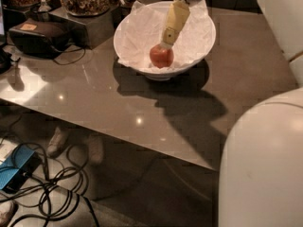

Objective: Pick apple from white bowl

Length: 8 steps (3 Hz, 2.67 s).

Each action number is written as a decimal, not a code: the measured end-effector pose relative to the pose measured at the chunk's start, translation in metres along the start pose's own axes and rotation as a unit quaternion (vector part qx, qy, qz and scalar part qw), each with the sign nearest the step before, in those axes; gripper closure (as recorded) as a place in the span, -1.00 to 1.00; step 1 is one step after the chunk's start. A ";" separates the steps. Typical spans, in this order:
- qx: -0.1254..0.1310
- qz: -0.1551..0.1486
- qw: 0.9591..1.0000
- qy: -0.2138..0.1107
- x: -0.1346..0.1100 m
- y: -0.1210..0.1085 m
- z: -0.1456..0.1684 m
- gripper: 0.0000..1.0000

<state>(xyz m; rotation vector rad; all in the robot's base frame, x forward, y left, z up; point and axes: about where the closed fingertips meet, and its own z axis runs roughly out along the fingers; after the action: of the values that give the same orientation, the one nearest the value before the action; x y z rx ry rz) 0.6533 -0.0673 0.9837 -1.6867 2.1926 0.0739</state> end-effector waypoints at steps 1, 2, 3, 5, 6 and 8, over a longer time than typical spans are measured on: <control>-0.009 0.005 1.000 0.007 -0.004 -0.008 0.017 -0.90; -0.018 0.010 1.000 0.015 -0.008 -0.014 0.035 -0.72; -0.024 0.013 0.999 0.023 -0.009 -0.019 0.049 -0.72; -0.033 0.013 0.998 0.042 -0.006 -0.026 0.075 -0.74; -0.042 0.020 0.998 0.049 0.000 -0.029 0.089 -0.74; -0.060 0.031 0.996 0.055 0.010 -0.030 0.111 -0.72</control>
Offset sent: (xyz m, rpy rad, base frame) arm 0.0143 0.0027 -0.0405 -0.0775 0.1716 -0.0118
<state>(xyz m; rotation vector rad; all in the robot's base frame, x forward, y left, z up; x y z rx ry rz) 0.7082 -0.0558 0.8829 -1.7254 2.3649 0.1349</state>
